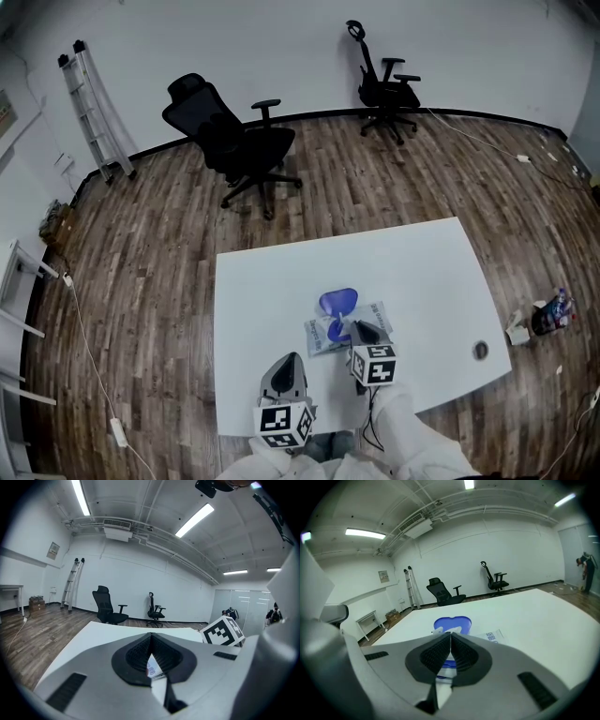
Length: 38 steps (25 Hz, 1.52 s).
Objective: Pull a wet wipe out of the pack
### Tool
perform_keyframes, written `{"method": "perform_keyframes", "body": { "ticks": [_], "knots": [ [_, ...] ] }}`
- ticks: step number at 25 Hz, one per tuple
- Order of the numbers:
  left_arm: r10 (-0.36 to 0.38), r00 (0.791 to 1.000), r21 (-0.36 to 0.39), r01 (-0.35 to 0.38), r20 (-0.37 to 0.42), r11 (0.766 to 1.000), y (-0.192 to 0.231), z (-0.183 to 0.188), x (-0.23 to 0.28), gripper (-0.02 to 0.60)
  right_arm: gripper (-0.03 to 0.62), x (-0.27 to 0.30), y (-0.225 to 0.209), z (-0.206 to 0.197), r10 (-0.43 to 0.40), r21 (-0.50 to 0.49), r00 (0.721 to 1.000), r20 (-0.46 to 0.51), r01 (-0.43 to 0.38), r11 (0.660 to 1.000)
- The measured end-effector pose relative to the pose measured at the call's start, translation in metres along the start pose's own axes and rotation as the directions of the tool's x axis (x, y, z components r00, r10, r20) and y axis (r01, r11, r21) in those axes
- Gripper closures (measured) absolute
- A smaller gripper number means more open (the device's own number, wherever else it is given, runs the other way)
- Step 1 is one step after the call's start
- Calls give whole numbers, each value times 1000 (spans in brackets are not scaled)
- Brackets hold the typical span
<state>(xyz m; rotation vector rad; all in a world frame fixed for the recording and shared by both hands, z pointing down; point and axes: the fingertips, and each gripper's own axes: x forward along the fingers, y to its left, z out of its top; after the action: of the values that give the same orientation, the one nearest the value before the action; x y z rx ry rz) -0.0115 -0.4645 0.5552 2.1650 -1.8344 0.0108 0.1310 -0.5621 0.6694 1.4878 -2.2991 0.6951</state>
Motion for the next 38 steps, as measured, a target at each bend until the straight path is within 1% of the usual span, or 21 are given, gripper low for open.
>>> {"method": "perform_keyframes", "body": {
  "ticks": [12, 23, 30, 38],
  "knots": [
    [-4, 1000, -16, 5, 27, 1000, -3, 4, -13, 583, 582, -18, 9, 17, 5, -19, 999, 48, -4, 1000],
    [-13, 999, -22, 15, 52, 1000, -5, 5, -26, 583, 582, -34, 18, 29, 12, -61, 997, 82, -7, 998],
    [-24, 997, -21, 25, 69, 999, -9, 12, -31, 583, 582, -44, 22, 47, 17, -83, 993, 117, -8, 997],
    [-32, 996, -21, 34, 82, 999, -10, 12, -37, 583, 582, -57, 26, 59, 21, -99, 989, 149, -6, 995]
  ]
}}
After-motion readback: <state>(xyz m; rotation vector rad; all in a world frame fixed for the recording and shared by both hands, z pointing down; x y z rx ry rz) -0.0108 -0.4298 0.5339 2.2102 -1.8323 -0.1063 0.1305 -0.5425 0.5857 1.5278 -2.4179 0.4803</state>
